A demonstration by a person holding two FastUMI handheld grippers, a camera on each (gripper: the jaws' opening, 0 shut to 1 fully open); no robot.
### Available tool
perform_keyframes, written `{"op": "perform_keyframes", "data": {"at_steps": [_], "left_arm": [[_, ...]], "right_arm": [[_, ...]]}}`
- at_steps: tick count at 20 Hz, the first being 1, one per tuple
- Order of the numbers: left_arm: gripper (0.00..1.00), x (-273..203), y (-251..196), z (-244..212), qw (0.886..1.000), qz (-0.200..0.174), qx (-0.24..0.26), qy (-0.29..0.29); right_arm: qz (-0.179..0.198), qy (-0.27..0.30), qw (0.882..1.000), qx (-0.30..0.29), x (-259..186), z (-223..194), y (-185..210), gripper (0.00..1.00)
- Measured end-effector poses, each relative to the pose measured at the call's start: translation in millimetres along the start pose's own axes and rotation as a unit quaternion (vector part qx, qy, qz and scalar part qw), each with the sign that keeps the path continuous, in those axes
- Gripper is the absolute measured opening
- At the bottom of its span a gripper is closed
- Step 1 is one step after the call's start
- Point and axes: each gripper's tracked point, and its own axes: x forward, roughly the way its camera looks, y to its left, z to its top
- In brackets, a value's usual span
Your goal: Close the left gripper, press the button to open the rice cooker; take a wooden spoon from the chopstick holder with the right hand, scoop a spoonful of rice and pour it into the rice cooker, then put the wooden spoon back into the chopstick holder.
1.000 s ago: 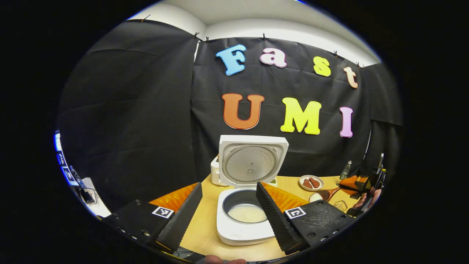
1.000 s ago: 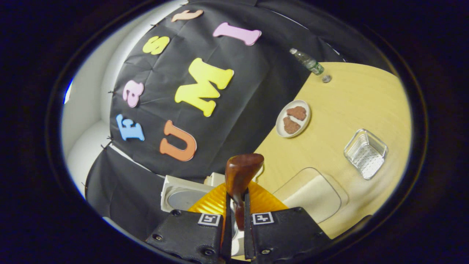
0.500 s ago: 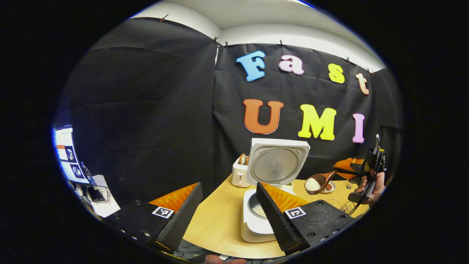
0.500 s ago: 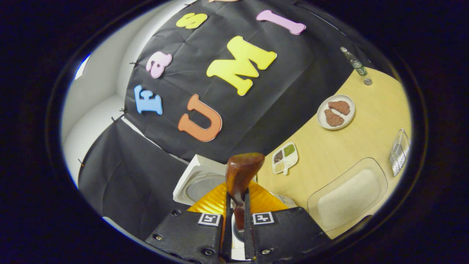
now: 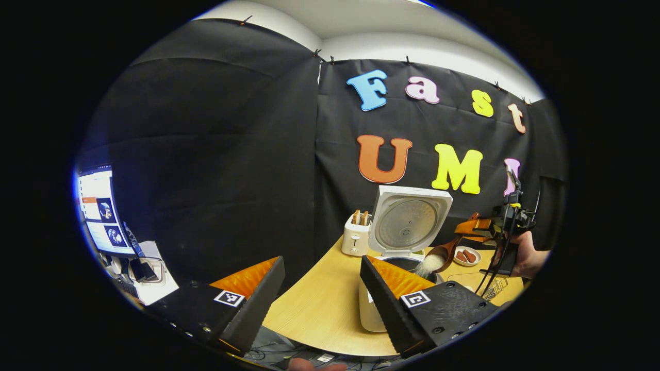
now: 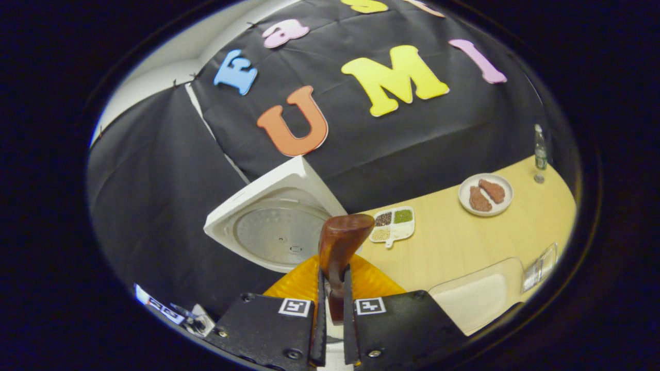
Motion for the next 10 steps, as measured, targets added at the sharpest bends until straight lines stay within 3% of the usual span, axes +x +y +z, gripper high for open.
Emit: {"op": "perform_keyframes", "data": {"at_steps": [5, 10], "left_arm": [[0.94, -0.5, 7.3, -1.4, 1.0, 0.003, -0.003, -0.006], [0.94, 1.3, 8.9, -0.2, 1.0, 0.005, -0.006, -0.013]], "right_arm": [[-0.008, 0.005, 0.995, -0.102, 5.5, -1.2, 22.7, 0.18], [-0.01, -0.007, 0.971, -0.24, -0.5, -1.8, 47.7, 0.18]]}}
